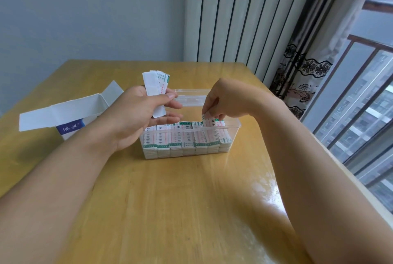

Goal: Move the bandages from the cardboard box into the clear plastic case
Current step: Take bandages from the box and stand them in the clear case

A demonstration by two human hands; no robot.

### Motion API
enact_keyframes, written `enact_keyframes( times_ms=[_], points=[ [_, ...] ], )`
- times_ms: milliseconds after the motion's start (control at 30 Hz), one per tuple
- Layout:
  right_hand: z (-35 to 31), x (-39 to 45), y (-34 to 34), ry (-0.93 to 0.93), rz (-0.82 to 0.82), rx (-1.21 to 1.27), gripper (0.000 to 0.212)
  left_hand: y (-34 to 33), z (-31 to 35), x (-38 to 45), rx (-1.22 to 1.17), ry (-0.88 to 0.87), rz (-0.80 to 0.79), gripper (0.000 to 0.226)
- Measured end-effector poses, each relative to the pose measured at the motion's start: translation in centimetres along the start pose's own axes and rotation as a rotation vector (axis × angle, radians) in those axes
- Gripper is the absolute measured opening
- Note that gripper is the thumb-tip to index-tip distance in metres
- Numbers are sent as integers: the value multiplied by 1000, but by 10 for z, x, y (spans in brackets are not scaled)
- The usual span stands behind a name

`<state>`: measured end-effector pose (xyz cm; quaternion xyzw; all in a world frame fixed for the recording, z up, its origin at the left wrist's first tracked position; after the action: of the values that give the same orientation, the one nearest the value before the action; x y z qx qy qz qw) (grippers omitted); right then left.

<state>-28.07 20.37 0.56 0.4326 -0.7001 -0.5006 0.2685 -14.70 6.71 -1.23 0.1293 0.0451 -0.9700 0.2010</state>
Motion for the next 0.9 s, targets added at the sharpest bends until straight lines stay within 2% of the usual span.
enact_keyframes(
  times_ms=[233, 467, 667, 767, 833, 900],
  points=[
    [-3, 10, -6, -1, 66, -234, 17, 0, 0, -1, 3, -2, 3, 17],
    [-7, 10, -18, -26, 1, -375, 31, -1, 0, -2, -13, 2, -3, 17],
    [-16, 2, -1, -11, 78, -423, 34, 1, 1, -1, -7, 2, -1, 16],
    [-26, -4, 20, 42, 276, -307, 32, 2, 2, -1, -71, 15, -12, 21],
    [-37, -12, 36, 118, 463, -104, 24, 0, 1, -1, -115, 37, -45, 28],
    [-47, -17, 42, 184, 563, 143, 28, -1, 0, -2, -82, 34, -72, 29]
  ],
)
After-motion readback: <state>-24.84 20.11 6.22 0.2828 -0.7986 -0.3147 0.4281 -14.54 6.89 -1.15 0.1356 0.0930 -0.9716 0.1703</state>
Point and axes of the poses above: each hand's wrist, its own x-axis towards the middle knuckle, its own y-axis out of the back of the hand, z = x × y, the point moved 6 cm from there along x, towards the middle knuckle, and after that the axes turned 12 degrees about y, right-handed, at the moved point
